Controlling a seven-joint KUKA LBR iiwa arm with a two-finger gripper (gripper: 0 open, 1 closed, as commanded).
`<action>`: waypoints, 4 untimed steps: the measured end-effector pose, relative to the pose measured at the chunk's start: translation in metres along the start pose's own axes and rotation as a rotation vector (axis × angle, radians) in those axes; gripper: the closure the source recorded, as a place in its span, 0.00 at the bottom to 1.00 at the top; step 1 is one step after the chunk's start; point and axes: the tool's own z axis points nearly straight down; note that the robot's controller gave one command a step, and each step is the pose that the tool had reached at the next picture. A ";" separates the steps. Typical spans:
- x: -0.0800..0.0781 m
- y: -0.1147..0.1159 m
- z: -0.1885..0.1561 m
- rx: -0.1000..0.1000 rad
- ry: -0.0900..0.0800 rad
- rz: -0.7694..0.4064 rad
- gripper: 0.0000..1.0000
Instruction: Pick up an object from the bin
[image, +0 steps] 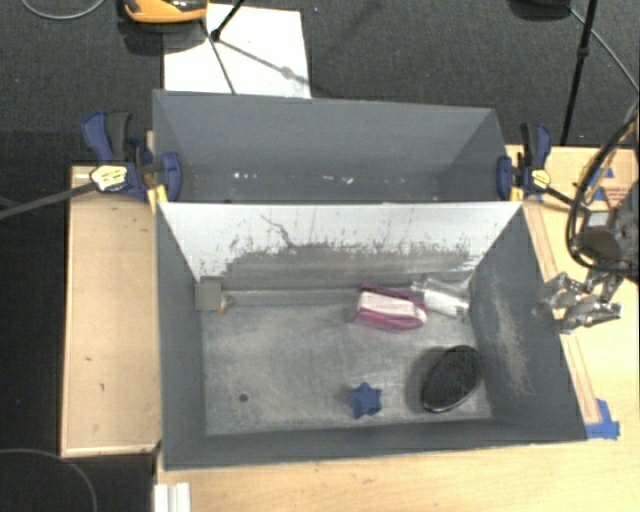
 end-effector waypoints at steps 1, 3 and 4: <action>-0.022 -0.024 -0.052 -0.003 -0.001 -0.160 1.00; -0.056 0.051 0.065 -0.012 0.001 -0.271 0.00; -0.067 0.036 0.245 -0.017 0.001 -0.669 0.00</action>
Offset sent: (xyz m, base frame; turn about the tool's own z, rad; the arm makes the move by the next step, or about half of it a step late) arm 0.0295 0.0050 0.0495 -0.1625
